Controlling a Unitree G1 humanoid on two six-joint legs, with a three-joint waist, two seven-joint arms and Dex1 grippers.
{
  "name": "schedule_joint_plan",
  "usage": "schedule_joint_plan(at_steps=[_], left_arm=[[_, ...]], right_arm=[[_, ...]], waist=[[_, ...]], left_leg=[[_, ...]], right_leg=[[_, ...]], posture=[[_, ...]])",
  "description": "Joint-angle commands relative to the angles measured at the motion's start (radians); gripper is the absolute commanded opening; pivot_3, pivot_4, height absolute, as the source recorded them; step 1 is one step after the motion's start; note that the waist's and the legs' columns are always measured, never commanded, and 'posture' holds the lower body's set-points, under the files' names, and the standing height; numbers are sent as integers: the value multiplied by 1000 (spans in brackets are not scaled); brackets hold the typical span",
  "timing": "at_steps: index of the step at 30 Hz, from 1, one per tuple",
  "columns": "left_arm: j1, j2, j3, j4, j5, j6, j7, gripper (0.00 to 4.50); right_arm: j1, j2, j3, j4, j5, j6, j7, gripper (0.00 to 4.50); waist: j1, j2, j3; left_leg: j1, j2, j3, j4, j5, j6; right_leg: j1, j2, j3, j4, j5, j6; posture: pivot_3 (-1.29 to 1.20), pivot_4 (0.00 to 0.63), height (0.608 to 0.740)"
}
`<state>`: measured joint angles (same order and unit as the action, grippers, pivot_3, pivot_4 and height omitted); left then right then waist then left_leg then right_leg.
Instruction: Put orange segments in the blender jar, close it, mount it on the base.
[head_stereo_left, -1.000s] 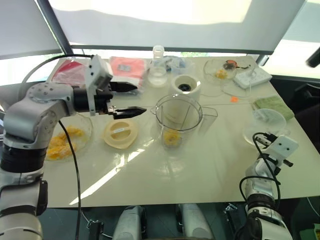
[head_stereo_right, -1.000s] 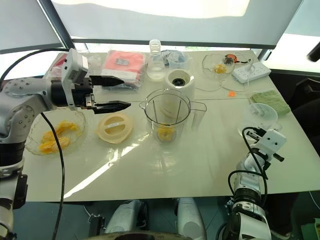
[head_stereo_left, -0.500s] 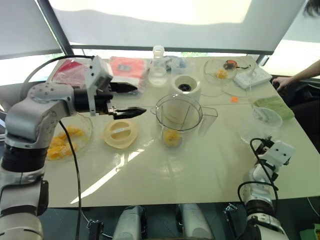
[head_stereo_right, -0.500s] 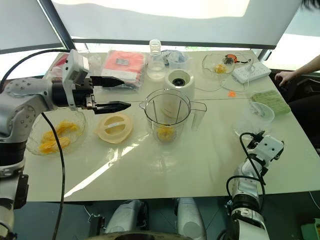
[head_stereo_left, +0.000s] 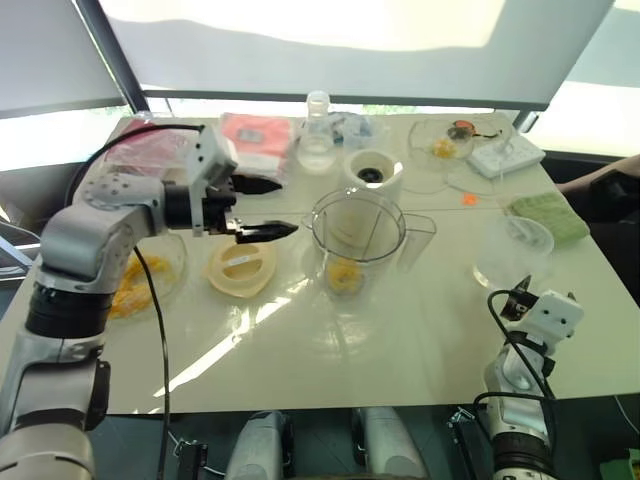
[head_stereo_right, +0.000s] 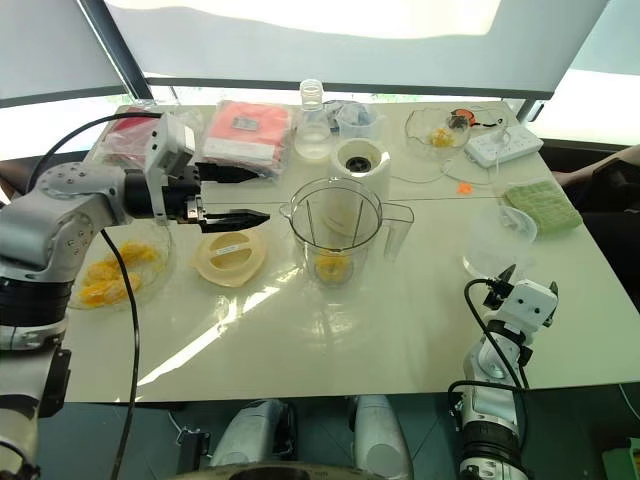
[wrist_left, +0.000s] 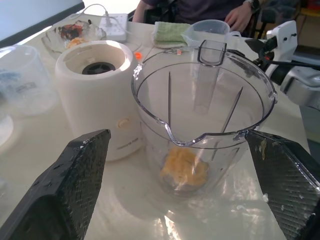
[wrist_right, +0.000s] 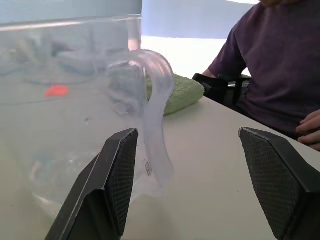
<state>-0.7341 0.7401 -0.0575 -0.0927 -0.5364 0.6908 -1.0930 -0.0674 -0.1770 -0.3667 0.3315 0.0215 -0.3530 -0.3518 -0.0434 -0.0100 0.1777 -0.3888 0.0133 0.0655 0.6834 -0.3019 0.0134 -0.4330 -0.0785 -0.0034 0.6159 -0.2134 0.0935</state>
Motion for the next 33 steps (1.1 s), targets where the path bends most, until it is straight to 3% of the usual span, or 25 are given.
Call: schedule_joint_plan(at_steps=[1, 7, 15, 33], left_arm=[[-37, 0, 10, -5, 8, -19, -9, 4500], [-37, 1, 12, -3, 17, -25, -9, 4500], [-52, -18, 9, 15, 33, -34, -9, 4500], [-79, -49, -16, 57, 67, -33, -35, 4500]], right_arm=[[-29, -40, -31, 24, 29, 6, 34, 3355], [-76, -111, -45, 131, 45, 12, 84, 3355], [-68, -100, -44, 124, 38, -1, 74, 3355], [80, -58, -32, -166, 87, 59, 177, 3355]], waist=[[0, 0, 0], [0, 0, 0], [0, 0, 0], [1, 0, 0]], left_leg=[[0, 0, 0, 0, 0, 0], [0, 0, 0, 0, 0, 0], [0, 0, 0, 0, 0, 0], [0, 0, 0, 0, 0, 0]], right_leg=[[0, 0, 0, 0, 0, 0], [0, 0, 0, 0, 0, 0], [0, 0, 0, 0, 0, 1], [0, 0, 0, 0, 1, 2]], posture=[[0, 150, 740], [0, 150, 740], [0, 150, 740], [0, 150, 740]])
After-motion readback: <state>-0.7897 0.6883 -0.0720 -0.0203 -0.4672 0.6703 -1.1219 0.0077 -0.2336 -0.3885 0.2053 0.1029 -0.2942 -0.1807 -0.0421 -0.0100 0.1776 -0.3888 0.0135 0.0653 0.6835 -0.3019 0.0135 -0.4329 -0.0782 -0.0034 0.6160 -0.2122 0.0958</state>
